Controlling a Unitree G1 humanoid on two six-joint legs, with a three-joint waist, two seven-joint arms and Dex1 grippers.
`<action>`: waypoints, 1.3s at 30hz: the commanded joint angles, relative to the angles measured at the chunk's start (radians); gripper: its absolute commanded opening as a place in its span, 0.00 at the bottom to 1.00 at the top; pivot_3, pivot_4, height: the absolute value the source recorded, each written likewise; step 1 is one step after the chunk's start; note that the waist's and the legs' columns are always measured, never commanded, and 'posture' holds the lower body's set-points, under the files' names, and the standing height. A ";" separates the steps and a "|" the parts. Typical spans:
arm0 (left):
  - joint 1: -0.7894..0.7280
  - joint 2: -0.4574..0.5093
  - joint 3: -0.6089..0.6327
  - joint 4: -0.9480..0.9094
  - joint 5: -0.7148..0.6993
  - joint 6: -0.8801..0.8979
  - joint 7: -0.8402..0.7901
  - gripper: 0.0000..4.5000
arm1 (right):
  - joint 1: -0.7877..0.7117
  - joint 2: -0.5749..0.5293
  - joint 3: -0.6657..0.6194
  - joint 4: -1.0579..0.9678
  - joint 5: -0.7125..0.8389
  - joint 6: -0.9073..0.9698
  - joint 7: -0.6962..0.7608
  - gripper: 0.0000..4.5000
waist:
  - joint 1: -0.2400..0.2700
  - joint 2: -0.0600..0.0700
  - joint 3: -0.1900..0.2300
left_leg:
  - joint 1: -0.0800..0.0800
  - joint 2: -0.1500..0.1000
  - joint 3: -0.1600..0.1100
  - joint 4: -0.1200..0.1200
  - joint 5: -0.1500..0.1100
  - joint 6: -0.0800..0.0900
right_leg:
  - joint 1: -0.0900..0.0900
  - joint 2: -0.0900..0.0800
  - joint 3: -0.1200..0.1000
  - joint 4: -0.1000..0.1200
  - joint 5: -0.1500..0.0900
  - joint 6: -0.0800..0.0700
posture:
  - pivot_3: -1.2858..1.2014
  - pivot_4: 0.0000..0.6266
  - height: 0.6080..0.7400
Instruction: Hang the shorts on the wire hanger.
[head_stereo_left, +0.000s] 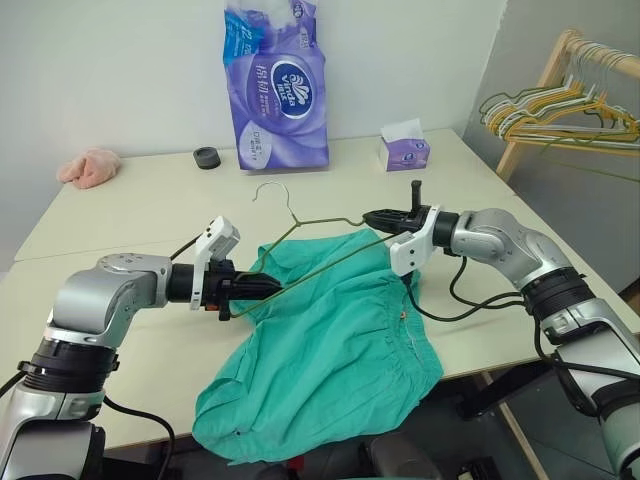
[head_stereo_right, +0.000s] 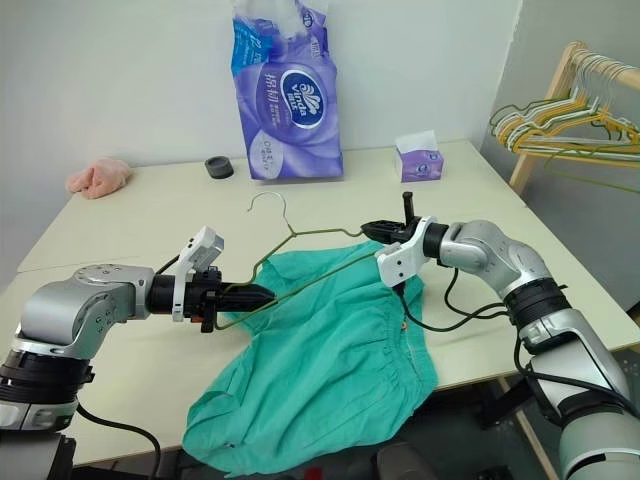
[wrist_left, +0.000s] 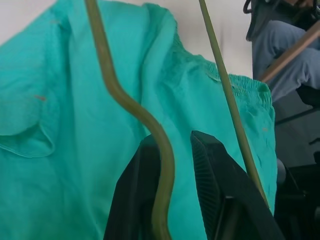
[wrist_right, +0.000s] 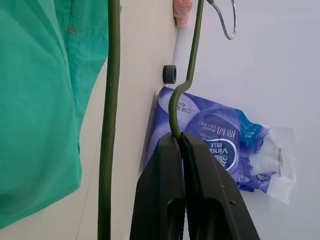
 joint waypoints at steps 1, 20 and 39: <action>-0.006 -0.004 0.031 -0.013 -0.016 0.007 0.023 0.12 | -0.011 0.009 -0.030 -0.048 0.042 -0.004 -0.004 0.00 | 0.000 0.000 0.000 | 0.000 0.000 0.000 0.000 0.000 0.000 | 0.000 0.000 0.000 0.000 0.000 0.000 | 0.42 0.08 1.00; 0.031 -0.037 0.250 -0.019 -0.227 0.188 0.118 0.42 | -0.008 0.019 -0.064 0.009 0.011 -0.049 -0.147 0.00 | -0.002 0.000 0.000 | 0.000 0.000 0.000 0.000 0.000 0.000 | 0.000 0.000 0.000 0.001 0.000 0.000 | 0.42 0.07 1.00; 0.117 0.003 0.206 -0.092 -0.269 0.202 0.084 0.88 | -0.039 0.037 -0.041 0.060 -0.133 -0.178 -0.400 0.00 | -0.002 0.000 0.000 | 0.001 0.000 0.000 0.000 0.000 0.000 | 0.000 0.000 0.001 0.003 0.000 0.000 | 0.42 0.06 1.00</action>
